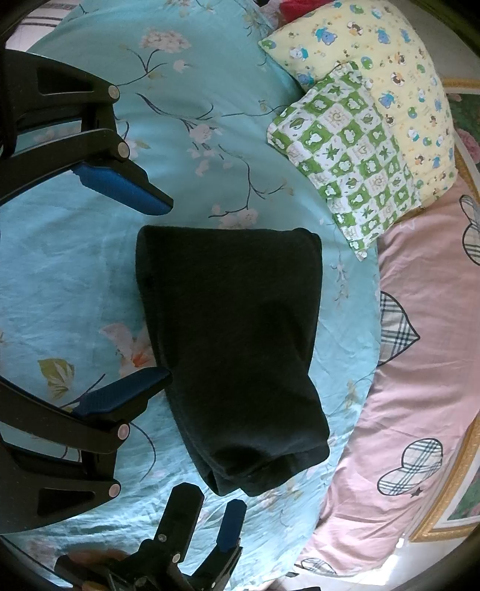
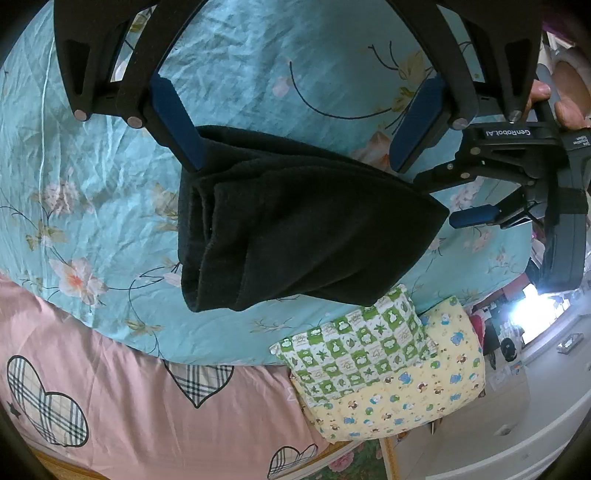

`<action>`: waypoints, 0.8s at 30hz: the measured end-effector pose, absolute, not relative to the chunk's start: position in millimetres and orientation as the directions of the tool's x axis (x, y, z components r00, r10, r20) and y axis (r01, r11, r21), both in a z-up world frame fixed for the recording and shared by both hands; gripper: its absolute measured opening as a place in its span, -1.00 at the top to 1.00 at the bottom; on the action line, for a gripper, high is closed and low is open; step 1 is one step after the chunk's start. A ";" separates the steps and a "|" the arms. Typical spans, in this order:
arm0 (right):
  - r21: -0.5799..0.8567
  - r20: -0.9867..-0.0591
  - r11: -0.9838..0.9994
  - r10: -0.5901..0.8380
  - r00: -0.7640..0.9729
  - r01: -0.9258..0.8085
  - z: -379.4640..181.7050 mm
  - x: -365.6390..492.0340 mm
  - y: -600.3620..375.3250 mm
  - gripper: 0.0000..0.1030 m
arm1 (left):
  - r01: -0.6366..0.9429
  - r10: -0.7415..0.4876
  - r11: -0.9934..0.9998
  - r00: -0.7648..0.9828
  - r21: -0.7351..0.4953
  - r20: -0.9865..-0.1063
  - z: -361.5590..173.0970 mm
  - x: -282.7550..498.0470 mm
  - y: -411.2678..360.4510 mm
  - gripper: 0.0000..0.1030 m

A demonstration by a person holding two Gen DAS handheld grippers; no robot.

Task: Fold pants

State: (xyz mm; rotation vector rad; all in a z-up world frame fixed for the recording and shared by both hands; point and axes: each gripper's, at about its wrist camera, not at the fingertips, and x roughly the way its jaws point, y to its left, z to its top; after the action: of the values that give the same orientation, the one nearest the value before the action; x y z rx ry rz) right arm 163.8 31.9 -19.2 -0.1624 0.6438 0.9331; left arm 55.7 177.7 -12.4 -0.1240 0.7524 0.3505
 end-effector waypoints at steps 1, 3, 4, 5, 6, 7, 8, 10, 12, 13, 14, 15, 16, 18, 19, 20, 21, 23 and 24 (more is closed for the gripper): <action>0.142 -0.580 0.599 0.696 0.424 -0.788 -19.1 164.1 31.8 -0.94 | -0.355 0.267 0.935 0.676 0.014 -0.687 -12.1 55.1 177.6 -0.65; 0.146 -0.578 0.598 0.698 0.423 -0.788 -19.0 163.9 32.1 -0.94 | -0.355 0.267 0.935 0.677 0.014 -0.685 -11.2 54.7 177.3 -0.65; 0.145 -0.578 0.598 0.698 0.423 -0.789 -18.8 163.1 32.2 -0.94 | -0.355 0.268 0.935 0.679 0.014 -0.683 -10.2 54.6 177.2 -0.65; 0.144 -0.577 0.598 0.698 0.424 -0.789 -18.6 162.7 32.2 -0.94 | -0.355 0.269 0.935 0.680 0.015 -0.682 -9.2 54.2 177.0 -0.65; 0.143 -0.578 0.599 0.697 0.425 -0.788 -18.6 162.9 32.1 -0.94 | -0.354 0.270 0.935 0.681 0.016 -0.681 -8.2 54.6 176.9 -0.65; 0.142 -0.578 0.599 0.697 0.425 -0.788 -18.4 162.8 32.0 -0.94 | -0.354 0.270 0.935 0.682 0.016 -0.679 -6.8 54.5 176.7 -0.65; 0.143 -0.577 0.599 0.697 0.425 -0.788 -18.3 162.8 31.9 -0.94 | -0.356 0.273 0.934 0.684 0.017 -0.676 -5.6 54.2 176.6 -0.65; 0.144 -0.575 0.598 0.699 0.425 -0.789 -17.6 163.0 31.5 -0.94 | -0.359 0.279 0.933 0.687 0.020 -0.671 -3.2 53.5 176.1 -0.65; 0.142 -0.571 0.600 0.700 0.430 -0.788 -15.7 162.8 30.6 -0.94 | -0.362 0.285 0.932 0.692 0.023 -0.663 -0.8 53.7 176.2 -0.65; 0.142 -0.570 0.600 0.700 0.431 -0.787 -15.1 162.8 30.4 -0.94 | -0.363 0.289 0.931 0.693 0.027 -0.660 0.2 54.0 175.9 -0.65; 0.143 -0.569 0.601 0.700 0.432 -0.787 -14.4 163.1 29.5 -0.94 | -0.361 0.291 0.932 0.696 0.031 -0.657 1.1 54.0 175.2 -0.65; 0.142 -0.568 0.601 0.700 0.433 -0.786 -13.8 163.0 28.9 -0.94 | -0.361 0.295 0.932 0.698 0.035 -0.653 1.8 54.0 174.5 -0.65; 0.141 -0.567 0.602 0.700 0.435 -0.786 -13.2 163.3 28.2 -0.94 | -0.362 0.298 0.932 0.699 0.038 -0.650 2.2 53.9 174.2 -0.65; 0.141 -0.567 0.605 0.698 0.437 -0.784 -12.8 163.8 27.8 -0.94 | -0.361 0.300 0.932 0.700 0.041 -0.648 2.4 54.6 173.1 -0.65; 0.143 -0.567 0.605 0.698 0.436 -0.783 -12.7 163.8 27.4 -0.94 | -0.359 0.298 0.932 0.700 0.041 -0.649 2.4 54.9 172.5 -0.65; 0.141 -0.567 0.606 0.698 0.437 -0.783 -12.7 163.8 27.4 -0.94 | -0.358 0.297 0.933 0.700 0.041 -0.649 2.3 54.9 171.9 -0.65; 0.140 -0.567 0.606 0.698 0.438 -0.783 -12.8 163.8 27.5 -0.94 | -0.358 0.298 0.933 0.701 0.043 -0.648 2.7 55.1 171.5 -0.65; 0.140 -0.567 0.608 0.696 0.440 -0.782 -13.0 163.9 27.4 -0.94 | -0.357 0.300 0.933 0.702 0.045 -0.646 3.4 55.5 171.1 -0.65; 0.142 -0.568 0.609 0.696 0.440 -0.780 -13.3 164.1 26.7 -0.94 | -0.357 0.300 0.933 0.703 0.045 -0.645 3.8 55.5 171.1 -0.65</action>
State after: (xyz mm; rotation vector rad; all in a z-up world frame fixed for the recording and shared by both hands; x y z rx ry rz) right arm 164.1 26.7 -13.3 -0.1491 0.6312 0.9205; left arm 55.5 171.1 3.8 -0.0857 0.7015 0.3655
